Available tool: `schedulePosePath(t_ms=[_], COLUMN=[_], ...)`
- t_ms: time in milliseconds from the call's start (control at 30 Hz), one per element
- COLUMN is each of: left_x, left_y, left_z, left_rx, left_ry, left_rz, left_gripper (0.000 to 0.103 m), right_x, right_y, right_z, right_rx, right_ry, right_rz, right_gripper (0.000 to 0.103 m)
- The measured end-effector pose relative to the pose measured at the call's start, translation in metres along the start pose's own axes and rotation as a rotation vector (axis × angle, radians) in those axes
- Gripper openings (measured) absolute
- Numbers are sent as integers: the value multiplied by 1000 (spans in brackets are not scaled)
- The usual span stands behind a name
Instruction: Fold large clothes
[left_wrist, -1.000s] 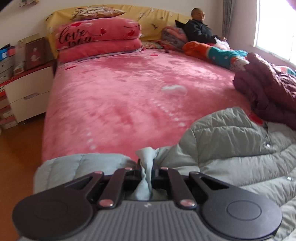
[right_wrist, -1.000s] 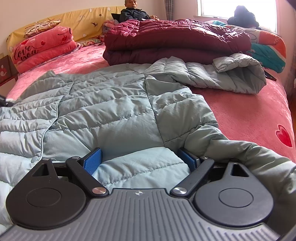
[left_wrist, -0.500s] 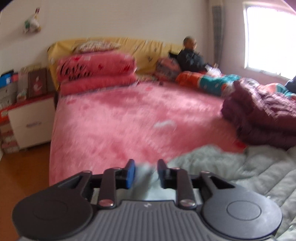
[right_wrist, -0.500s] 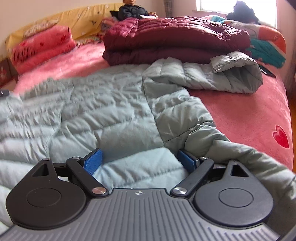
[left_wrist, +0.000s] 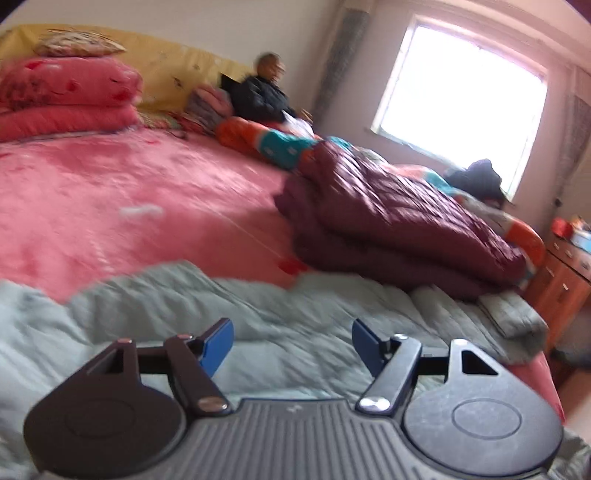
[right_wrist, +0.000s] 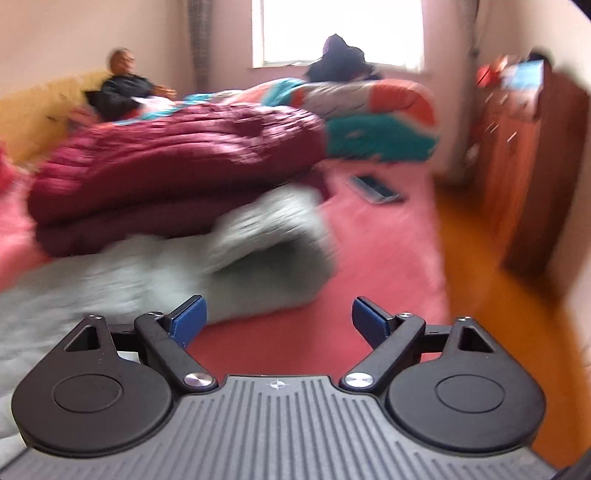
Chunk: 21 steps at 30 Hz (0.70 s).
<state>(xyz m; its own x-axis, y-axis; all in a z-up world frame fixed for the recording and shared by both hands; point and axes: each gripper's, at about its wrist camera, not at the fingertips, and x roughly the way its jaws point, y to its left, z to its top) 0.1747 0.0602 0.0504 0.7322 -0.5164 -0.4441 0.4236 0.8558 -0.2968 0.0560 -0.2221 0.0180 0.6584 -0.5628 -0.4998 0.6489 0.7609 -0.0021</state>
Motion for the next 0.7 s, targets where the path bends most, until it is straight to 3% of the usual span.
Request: schedulePosePath(t_ms=[100,200,333,533,567,600,633,700], left_x=[9,20,27,32,33,34,34,36], left_y=[-14,-19,-31,-32,-31,-30,-30,-30], left_z=[-11,-20,-35,-43,-43,-43,-43,-43], left_rx=[2,-27,10,32,28,26,23,20], left_ry=[43,91,132,151,154,157,158,161], left_rz=[-41,-79,-55,-53,-57,-60,-62,-68], left_gripper=[75,76,78,85,86,87,87,89], right_x=[29,53,71,94,98,102,103,99], right_y=[1,4,11,27,29,29,28,28], right_z=[9,9,9,18,20,22,24,24], right_rx=[-151,-247,-305,-401,-416,-431,-447,-473], right_ry=[-24,-20,-49,-105,-108,-107,-104,-107], right_rz=[-106,-151,-112,-133,-129,-120,-115,-111], right_gripper=[102,88,88,86,80,62,50,39])
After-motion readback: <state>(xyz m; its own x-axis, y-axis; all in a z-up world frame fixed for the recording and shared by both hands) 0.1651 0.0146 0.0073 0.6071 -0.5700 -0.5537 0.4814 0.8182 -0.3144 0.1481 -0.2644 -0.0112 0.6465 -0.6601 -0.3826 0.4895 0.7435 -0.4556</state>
